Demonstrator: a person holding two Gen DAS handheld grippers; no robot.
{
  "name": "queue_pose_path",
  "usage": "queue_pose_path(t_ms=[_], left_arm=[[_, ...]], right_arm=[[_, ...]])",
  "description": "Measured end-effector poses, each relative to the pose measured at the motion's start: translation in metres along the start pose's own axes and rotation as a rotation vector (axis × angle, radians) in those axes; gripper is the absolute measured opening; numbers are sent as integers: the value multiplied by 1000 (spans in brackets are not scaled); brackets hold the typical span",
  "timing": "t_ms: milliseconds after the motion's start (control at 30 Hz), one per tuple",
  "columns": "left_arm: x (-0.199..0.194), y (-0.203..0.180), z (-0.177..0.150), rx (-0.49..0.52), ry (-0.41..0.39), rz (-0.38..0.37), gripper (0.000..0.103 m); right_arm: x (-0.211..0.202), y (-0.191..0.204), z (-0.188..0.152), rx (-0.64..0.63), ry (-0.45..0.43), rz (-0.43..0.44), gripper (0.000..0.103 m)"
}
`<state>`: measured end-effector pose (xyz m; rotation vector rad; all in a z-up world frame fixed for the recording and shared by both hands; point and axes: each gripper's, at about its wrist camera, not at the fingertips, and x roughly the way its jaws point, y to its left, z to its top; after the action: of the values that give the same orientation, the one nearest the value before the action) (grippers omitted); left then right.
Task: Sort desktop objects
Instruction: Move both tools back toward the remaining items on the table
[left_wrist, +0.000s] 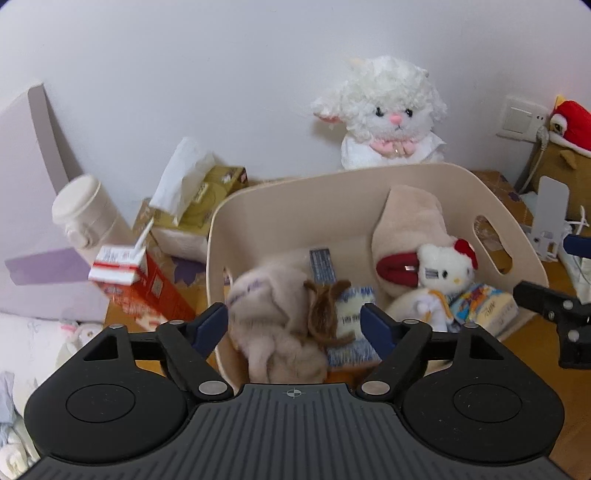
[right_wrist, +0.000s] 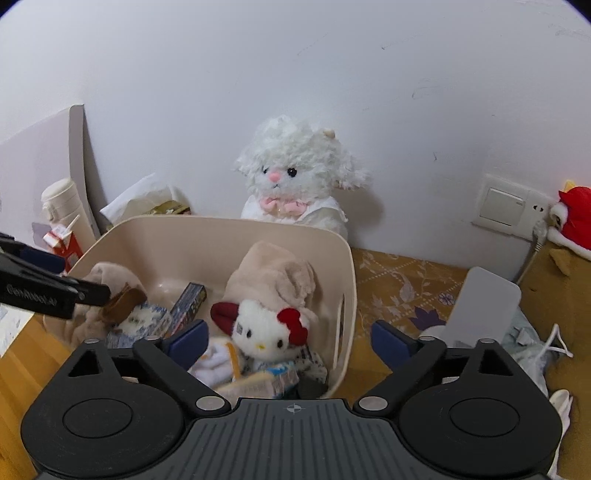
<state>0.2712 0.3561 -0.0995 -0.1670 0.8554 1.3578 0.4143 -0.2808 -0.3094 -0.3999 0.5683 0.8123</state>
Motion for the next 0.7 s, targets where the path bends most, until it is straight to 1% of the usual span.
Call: queue_pose_path(t_ms=[100, 300, 433, 567, 633, 700], left_arm=[[-6, 5, -11, 3, 16, -32, 81], [-14, 9, -33, 25, 40, -53, 81], [-17, 6, -47, 51, 58, -99, 81], [-18, -4, -61, 110, 93, -162, 81], [-17, -9, -67, 135, 108, -192, 81], [-16, -14, -74, 158, 127, -215, 81]], right_arm=[[-7, 2, -12, -36, 22, 28, 101], [-15, 8, -39, -157, 88, 86, 101], [-15, 17, -54, -238, 127, 122, 101], [-12, 28, -65, -312, 170, 146, 101], [-11, 32, -70, -318, 197, 151, 101], [-12, 34, -73, -308, 207, 178, 100]])
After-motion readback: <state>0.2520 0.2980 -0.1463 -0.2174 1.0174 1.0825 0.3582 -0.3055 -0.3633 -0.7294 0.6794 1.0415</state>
